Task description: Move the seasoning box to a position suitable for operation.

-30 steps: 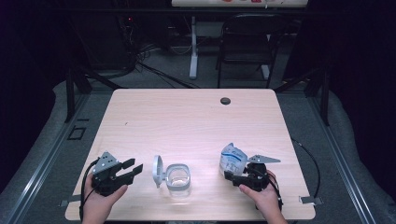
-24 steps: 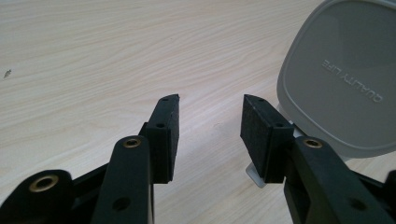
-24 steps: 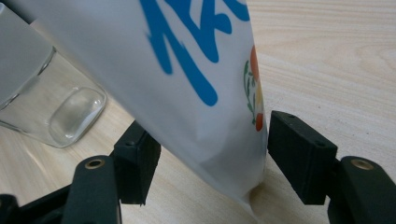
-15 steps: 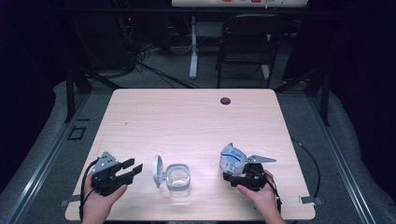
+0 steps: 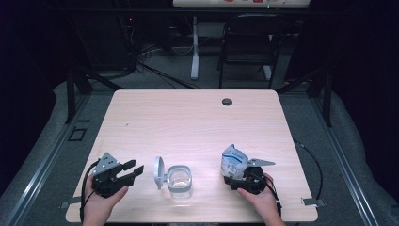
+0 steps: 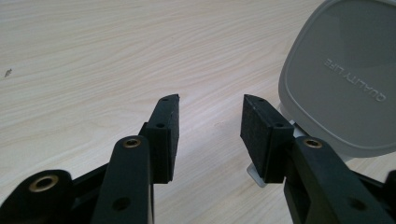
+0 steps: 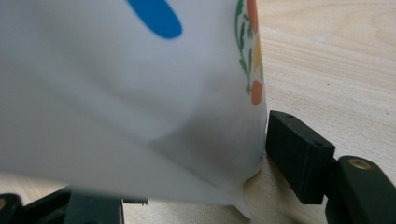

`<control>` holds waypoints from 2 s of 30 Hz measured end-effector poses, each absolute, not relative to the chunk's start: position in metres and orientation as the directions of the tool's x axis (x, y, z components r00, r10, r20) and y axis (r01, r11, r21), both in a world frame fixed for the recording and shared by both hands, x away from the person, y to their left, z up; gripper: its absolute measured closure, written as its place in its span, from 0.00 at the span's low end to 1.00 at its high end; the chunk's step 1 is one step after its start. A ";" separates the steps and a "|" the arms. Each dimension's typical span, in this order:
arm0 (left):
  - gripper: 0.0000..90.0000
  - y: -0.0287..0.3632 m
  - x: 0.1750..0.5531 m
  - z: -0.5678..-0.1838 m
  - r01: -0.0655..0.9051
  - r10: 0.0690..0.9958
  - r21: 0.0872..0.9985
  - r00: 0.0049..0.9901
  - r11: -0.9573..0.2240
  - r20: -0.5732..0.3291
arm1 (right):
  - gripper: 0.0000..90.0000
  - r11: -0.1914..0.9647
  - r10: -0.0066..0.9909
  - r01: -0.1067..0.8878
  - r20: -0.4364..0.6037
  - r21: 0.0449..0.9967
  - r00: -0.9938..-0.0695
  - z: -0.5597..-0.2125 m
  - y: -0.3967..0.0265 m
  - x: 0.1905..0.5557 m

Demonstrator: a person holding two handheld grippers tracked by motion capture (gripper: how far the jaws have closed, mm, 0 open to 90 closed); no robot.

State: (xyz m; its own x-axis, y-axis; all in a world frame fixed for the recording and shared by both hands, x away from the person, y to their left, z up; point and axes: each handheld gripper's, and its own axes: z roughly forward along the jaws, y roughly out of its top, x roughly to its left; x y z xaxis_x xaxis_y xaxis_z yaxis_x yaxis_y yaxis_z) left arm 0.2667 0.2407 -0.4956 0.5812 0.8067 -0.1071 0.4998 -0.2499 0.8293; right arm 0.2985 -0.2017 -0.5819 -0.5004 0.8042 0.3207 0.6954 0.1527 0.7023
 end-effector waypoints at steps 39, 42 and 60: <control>0.64 0.241 0.267 -0.496 0.500 0.807 0.830 0.581 -0.249 -0.108 | 0.57 0.220 0.801 0.626 0.228 0.748 -0.554 -0.580 -0.198 0.296; 0.64 0.241 0.267 -0.496 0.499 0.806 0.830 0.582 -0.249 -0.108 | 0.57 0.224 0.797 0.621 0.225 0.751 -0.560 -0.581 -0.198 0.295; 0.64 0.241 0.267 -0.496 0.500 0.806 0.829 0.582 -0.250 -0.108 | 0.58 0.251 0.802 0.602 0.185 0.758 -0.568 -0.579 -0.197 0.292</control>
State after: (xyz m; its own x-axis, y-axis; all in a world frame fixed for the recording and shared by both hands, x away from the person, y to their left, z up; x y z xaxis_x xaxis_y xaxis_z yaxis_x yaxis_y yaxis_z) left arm 0.2672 0.2413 -0.4961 0.5821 0.8060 -0.1080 0.4999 -0.2500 0.8292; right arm 0.2917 -0.1967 -0.5791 -0.5679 0.8021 0.1847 0.6017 0.2514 0.7581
